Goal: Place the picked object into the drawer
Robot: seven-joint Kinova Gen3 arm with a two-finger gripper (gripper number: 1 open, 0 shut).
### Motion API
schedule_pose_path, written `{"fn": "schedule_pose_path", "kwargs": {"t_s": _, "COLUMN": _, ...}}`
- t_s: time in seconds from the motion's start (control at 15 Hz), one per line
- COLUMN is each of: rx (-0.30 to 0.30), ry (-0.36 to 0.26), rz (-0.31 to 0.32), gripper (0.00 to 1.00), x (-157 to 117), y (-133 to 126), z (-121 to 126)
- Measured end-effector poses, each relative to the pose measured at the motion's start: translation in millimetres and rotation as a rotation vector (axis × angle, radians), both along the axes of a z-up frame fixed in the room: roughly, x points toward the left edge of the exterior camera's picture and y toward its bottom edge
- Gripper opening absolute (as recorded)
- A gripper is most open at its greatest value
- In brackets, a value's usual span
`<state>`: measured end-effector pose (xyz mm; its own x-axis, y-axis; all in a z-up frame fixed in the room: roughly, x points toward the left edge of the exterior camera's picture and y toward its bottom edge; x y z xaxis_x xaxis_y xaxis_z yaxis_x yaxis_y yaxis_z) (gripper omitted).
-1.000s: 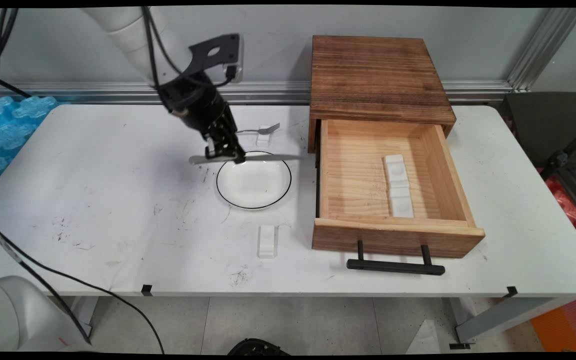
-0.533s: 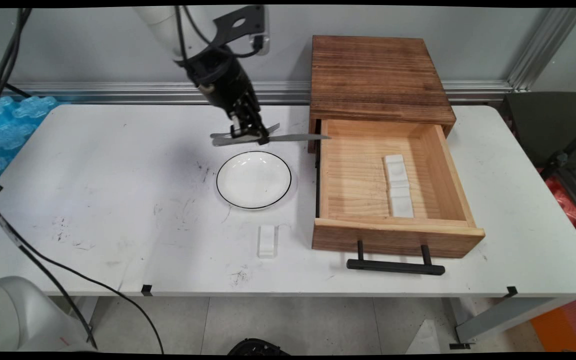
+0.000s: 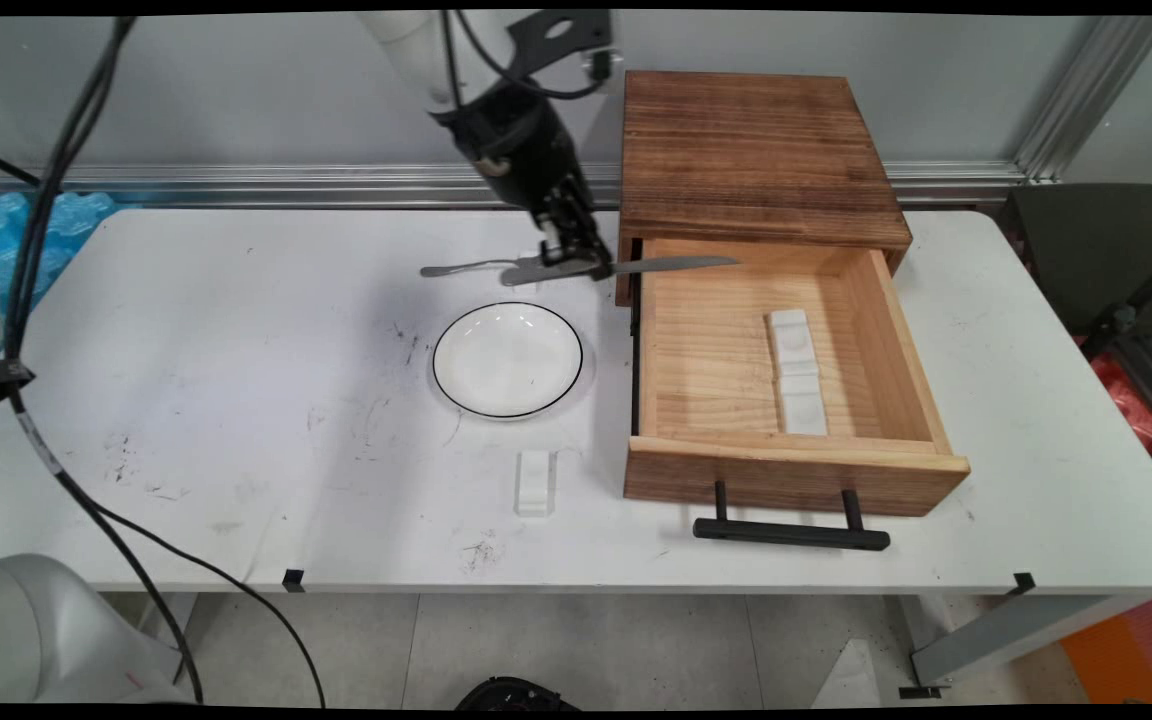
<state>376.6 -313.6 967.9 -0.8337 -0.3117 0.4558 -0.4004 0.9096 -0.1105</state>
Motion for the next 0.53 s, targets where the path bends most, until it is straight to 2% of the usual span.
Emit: {"fn": "schedule_pose_path", "kwargs": {"t_s": 0.53, "rx": -0.020, "ry": 0.052, "rz": -0.046, "gripper": 0.00, "x": -61.0, "y": -22.6, "z": -22.3}}
